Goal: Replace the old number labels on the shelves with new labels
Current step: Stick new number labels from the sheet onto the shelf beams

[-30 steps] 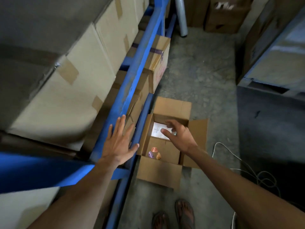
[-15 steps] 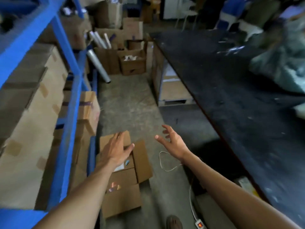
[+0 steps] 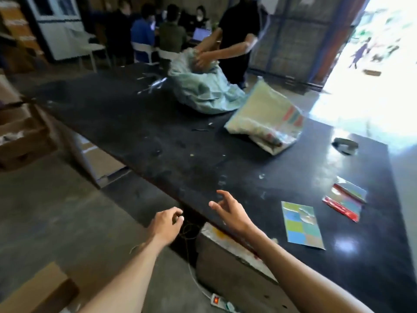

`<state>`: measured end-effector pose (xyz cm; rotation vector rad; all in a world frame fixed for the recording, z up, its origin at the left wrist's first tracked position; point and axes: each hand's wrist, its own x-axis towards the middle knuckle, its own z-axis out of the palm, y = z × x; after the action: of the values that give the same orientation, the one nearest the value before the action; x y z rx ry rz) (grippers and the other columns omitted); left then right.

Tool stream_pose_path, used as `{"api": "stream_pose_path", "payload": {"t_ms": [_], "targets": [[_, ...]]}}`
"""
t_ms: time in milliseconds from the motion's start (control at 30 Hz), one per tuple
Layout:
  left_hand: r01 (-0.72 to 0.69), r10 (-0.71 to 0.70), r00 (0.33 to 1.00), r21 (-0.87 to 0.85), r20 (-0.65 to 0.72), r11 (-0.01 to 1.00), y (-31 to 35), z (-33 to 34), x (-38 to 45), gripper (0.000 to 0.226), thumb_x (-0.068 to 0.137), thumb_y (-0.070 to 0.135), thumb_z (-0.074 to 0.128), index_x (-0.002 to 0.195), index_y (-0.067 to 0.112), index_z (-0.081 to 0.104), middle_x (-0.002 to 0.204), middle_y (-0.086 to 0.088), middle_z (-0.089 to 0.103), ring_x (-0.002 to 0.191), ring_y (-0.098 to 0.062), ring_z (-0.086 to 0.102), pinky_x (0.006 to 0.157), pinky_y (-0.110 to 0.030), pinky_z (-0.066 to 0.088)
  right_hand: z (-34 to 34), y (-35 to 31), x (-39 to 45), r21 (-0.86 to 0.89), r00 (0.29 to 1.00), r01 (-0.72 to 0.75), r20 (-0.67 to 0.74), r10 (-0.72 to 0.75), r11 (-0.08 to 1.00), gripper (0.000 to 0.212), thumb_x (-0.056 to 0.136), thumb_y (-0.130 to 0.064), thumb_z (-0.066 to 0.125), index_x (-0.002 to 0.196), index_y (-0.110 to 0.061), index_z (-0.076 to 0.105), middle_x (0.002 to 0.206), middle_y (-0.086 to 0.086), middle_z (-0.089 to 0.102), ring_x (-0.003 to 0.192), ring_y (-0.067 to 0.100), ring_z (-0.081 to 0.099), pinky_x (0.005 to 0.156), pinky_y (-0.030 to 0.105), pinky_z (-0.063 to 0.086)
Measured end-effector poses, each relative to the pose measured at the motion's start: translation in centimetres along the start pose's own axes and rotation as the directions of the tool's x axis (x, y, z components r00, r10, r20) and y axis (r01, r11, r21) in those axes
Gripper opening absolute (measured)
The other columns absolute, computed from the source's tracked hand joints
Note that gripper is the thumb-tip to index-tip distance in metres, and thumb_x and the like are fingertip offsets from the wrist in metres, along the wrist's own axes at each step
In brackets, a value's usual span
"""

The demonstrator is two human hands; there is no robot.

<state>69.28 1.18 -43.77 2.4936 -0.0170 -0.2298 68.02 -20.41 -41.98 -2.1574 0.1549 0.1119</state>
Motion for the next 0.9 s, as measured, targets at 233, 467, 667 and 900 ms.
{"api": "stream_pose_path", "payload": {"t_ms": [233,467,667,900], "targets": [[-0.100,0.109,0.964,-0.050,0.241,0.994,12.0,10.8,2.2,0.020,0.089,0.024,0.064,0.106,0.023,0.073,0.103,-0.003,0.077,0.099,-0.024,0.070,0.086,-0.030,0.052,-11.4,11.6,-1.5,0.025,0.942,-0.258,-0.215,0.257,0.966,0.054,0.090,-0.042,0.066,0.136,-0.017,0.050,0.084,-0.008,0.062,0.079,0.006,0.059,0.074,0.019,0.043],[-0.127,0.156,0.894,-0.096,0.420,0.987,20.1,21.1,2.0,0.030,0.092,0.022,0.062,0.121,0.018,0.068,0.110,-0.007,0.074,0.103,-0.021,0.067,0.089,-0.023,0.047,-17.5,22.4,-4.0,0.003,0.753,-0.599,-0.340,0.564,0.801,0.057,0.088,-0.037,0.066,0.138,-0.015,0.050,0.131,0.013,0.054,0.123,0.030,0.052,0.100,0.042,0.048],[-0.189,0.205,0.852,-0.082,0.481,0.979,23.7,27.1,2.1,0.049,0.096,0.016,0.058,0.144,0.012,0.049,0.148,-0.009,0.051,0.136,-0.023,0.048,0.115,-0.031,0.035,-18.4,27.0,-4.2,-0.017,0.672,-0.712,-0.305,0.675,0.701,0.064,0.090,-0.041,0.062,0.142,-0.011,0.040,0.137,0.016,0.042,0.130,0.036,0.038,0.104,0.045,0.041],[-0.399,0.218,0.782,0.199,0.584,0.895,23.4,31.3,1.5,0.063,0.099,0.033,0.048,0.156,0.024,0.023,0.167,0.002,0.012,0.153,-0.023,0.011,0.121,-0.041,0.023,-17.3,28.1,-2.7,0.129,0.590,-0.747,-0.323,0.740,0.652,0.056,0.088,-0.039,0.066,0.129,-0.008,0.046,0.135,0.014,0.036,0.130,0.034,0.031,0.103,0.043,0.039]]}}
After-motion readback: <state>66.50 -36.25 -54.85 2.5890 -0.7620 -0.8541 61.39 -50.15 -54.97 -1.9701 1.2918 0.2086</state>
